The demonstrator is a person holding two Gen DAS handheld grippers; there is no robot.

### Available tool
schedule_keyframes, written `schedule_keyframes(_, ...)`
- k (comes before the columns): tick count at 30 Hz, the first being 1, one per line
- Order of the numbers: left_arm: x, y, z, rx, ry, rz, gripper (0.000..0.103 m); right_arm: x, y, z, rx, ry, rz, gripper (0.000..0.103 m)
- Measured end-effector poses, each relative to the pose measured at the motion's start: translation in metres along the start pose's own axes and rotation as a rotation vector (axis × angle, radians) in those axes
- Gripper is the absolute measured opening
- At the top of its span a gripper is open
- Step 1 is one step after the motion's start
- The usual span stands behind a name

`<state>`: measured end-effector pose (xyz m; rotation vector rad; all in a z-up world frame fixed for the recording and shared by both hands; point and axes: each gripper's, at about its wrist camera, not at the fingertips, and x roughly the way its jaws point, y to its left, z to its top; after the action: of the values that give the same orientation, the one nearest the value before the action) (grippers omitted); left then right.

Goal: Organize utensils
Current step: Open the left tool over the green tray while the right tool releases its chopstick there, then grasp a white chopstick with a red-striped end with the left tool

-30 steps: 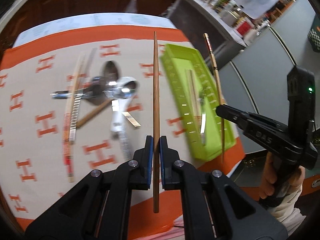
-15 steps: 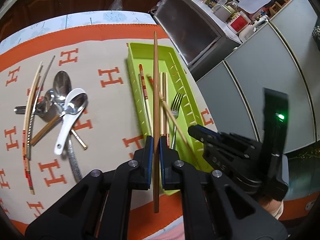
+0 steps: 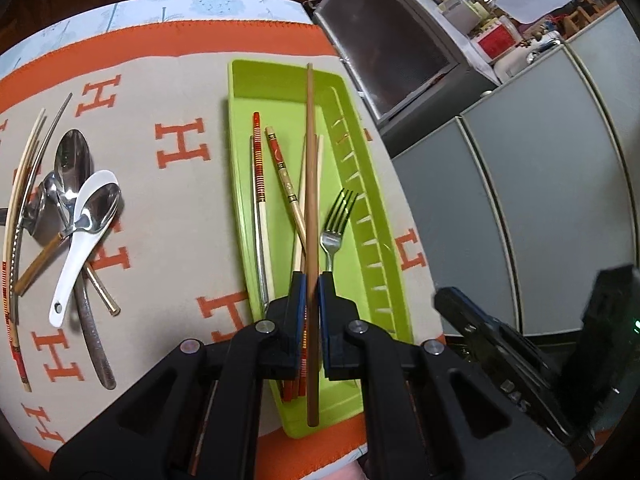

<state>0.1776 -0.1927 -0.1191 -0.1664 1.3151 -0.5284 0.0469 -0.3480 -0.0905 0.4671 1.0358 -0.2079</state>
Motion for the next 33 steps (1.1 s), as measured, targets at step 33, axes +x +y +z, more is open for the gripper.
schedule_keyframes(33,-0.12,0.083,-0.099,0.056,-0.165,0.24,0.025,-0.019,0.04,-0.034,-0.082,0.024,0.072,0.007)
